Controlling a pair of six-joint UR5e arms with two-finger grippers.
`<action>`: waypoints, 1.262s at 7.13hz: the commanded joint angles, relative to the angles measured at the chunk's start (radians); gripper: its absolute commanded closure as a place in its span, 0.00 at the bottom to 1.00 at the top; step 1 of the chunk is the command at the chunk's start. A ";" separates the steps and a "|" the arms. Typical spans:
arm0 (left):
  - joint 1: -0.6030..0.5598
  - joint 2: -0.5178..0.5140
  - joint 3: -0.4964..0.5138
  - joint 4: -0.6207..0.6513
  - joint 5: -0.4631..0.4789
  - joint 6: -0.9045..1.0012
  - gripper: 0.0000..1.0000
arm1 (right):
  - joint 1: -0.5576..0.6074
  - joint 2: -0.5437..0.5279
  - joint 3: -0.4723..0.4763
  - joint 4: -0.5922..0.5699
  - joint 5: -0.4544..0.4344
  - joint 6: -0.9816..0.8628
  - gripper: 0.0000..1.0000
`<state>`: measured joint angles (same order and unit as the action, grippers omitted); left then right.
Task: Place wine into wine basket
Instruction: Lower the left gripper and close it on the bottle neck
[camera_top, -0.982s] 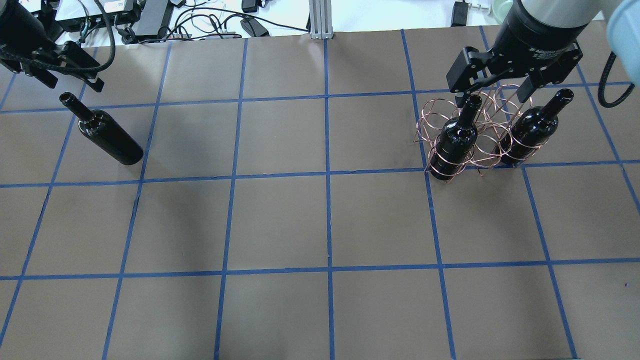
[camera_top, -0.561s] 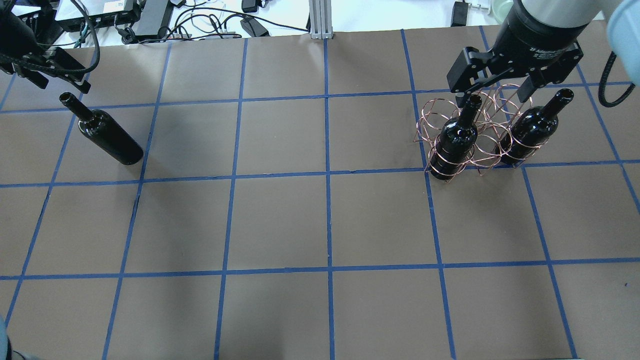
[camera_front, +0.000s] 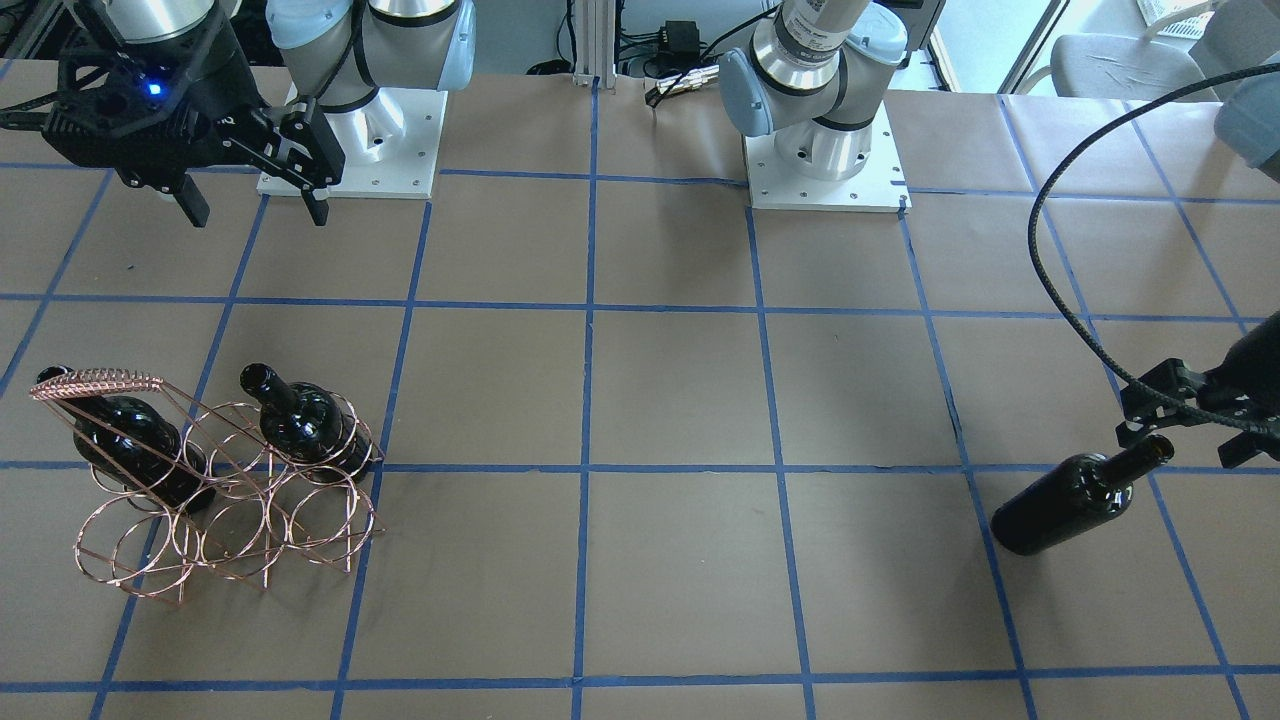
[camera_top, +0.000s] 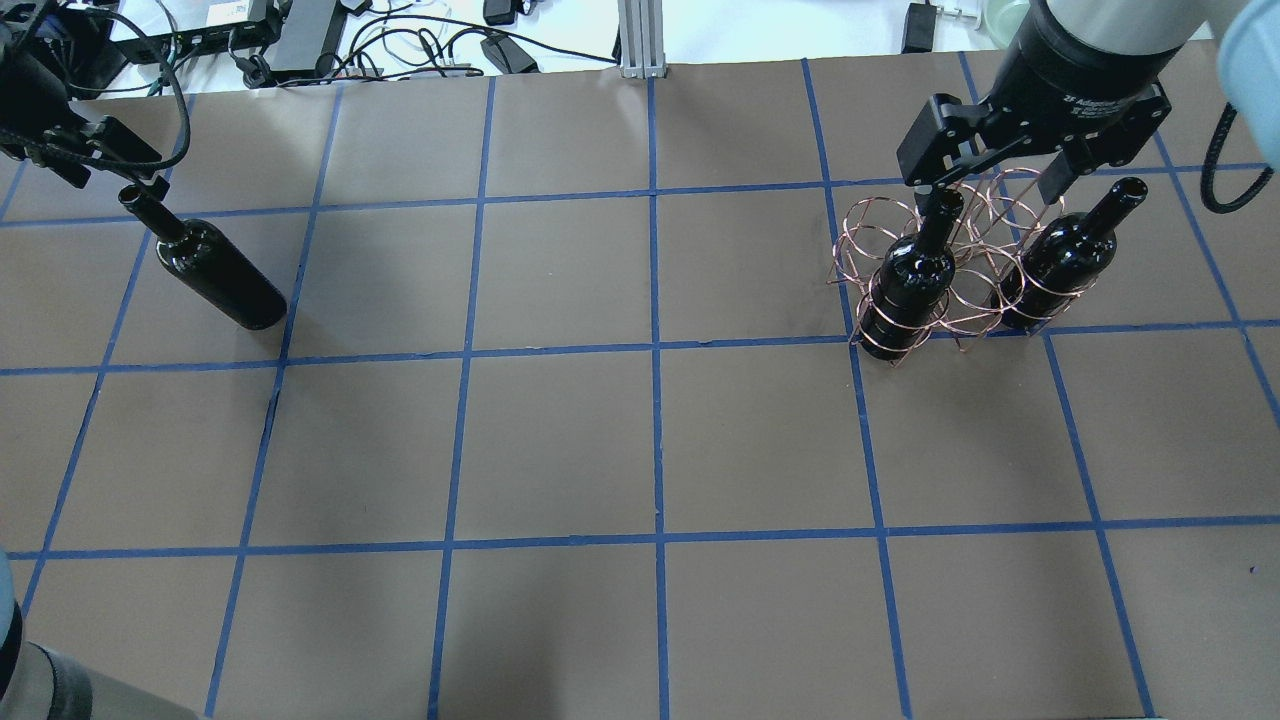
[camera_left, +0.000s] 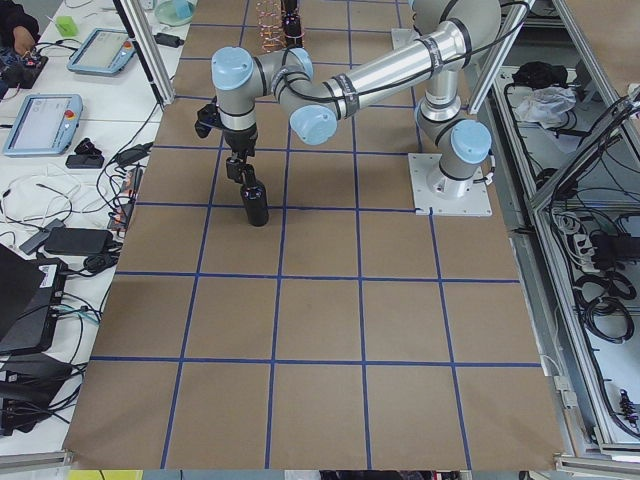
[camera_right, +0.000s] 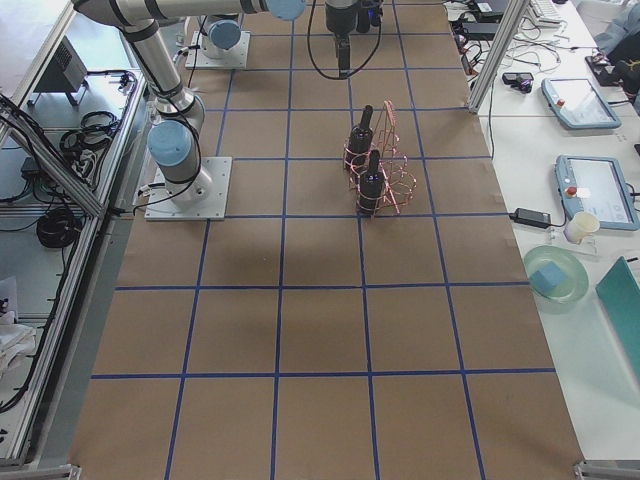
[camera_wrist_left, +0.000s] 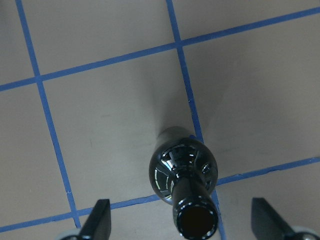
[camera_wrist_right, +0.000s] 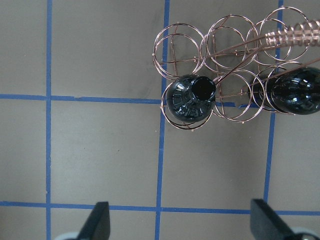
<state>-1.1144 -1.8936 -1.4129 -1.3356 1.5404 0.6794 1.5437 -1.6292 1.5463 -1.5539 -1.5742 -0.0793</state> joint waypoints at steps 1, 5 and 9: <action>0.001 -0.027 -0.007 0.004 -0.006 -0.001 0.00 | 0.000 -0.003 0.000 -0.002 -0.001 -0.005 0.00; 0.001 -0.047 -0.015 -0.004 -0.006 -0.007 0.32 | 0.000 -0.005 0.000 -0.017 0.006 -0.005 0.00; 0.001 -0.059 -0.015 -0.005 -0.008 -0.009 0.55 | -0.004 0.000 0.002 -0.021 0.014 -0.007 0.00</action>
<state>-1.1137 -1.9499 -1.4281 -1.3396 1.5315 0.6719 1.5398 -1.6290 1.5470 -1.5737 -1.5625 -0.0869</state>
